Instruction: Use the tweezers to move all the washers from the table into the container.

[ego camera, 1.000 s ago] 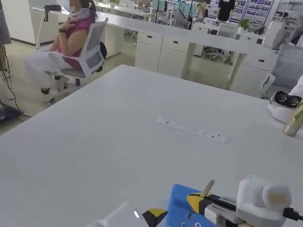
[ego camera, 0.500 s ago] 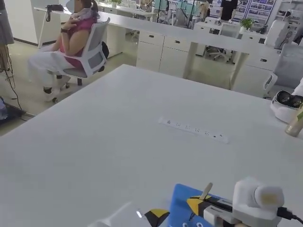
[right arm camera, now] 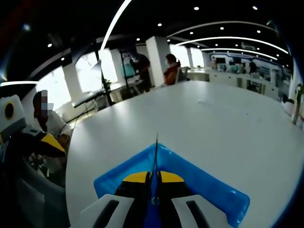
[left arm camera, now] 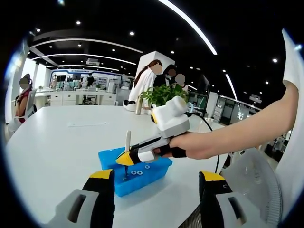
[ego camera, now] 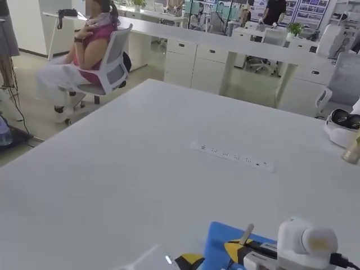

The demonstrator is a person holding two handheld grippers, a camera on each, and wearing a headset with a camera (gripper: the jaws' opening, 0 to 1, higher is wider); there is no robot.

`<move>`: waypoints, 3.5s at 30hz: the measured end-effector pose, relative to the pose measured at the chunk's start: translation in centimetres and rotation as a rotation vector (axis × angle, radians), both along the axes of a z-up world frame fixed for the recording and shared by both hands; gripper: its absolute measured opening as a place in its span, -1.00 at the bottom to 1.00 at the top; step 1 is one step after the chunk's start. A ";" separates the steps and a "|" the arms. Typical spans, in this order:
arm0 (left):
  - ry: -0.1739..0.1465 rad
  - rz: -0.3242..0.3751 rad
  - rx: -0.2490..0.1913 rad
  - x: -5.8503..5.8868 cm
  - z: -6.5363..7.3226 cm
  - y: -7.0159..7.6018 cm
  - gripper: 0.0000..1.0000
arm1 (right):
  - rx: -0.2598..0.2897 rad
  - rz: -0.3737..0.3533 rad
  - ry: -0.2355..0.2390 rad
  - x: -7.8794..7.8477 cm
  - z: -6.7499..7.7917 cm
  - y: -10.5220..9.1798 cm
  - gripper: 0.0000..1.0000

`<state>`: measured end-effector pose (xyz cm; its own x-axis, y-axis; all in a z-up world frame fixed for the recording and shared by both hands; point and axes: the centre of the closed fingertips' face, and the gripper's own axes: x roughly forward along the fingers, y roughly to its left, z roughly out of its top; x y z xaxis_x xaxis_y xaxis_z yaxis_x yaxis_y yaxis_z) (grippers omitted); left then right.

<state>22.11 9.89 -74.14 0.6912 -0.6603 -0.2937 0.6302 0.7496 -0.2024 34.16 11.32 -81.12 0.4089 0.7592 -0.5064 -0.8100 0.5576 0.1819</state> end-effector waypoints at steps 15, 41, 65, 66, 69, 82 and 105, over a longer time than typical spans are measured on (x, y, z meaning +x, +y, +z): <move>0.015 -0.012 0.005 -0.1 -0.3 -0.1 0.47 | 0.007 0.007 -0.041 0.6 -0.2 -0.6 -0.92; -0.014 -0.015 -0.029 -0.3 0.8 -0.3 0.45 | 0.164 0.048 -0.136 -5.3 8.5 -3.0 -0.92; 0.028 -0.335 0.130 -2.2 1.1 -1.3 -0.43 | -0.089 0.434 -0.064 -13.7 2.4 -3.8 -0.93; 0.020 -0.360 0.129 -2.2 1.4 -1.7 -0.49 | -0.103 0.456 -0.066 -13.9 2.1 -3.7 -0.93; 0.006 -0.463 0.192 -2.7 1.2 -2.2 -0.65 | -0.172 0.520 -0.082 -14.5 1.1 -3.8 -0.93; 0.007 -0.631 0.280 -4.1 1.5 -3.6 -0.84 | -0.304 0.679 -0.102 -16.4 -0.9 -4.3 -0.93; 0.003 -0.707 0.433 -4.6 -0.4 -3.9 -1.00 | -0.376 0.739 -0.148 -16.5 -1.5 -4.7 -0.93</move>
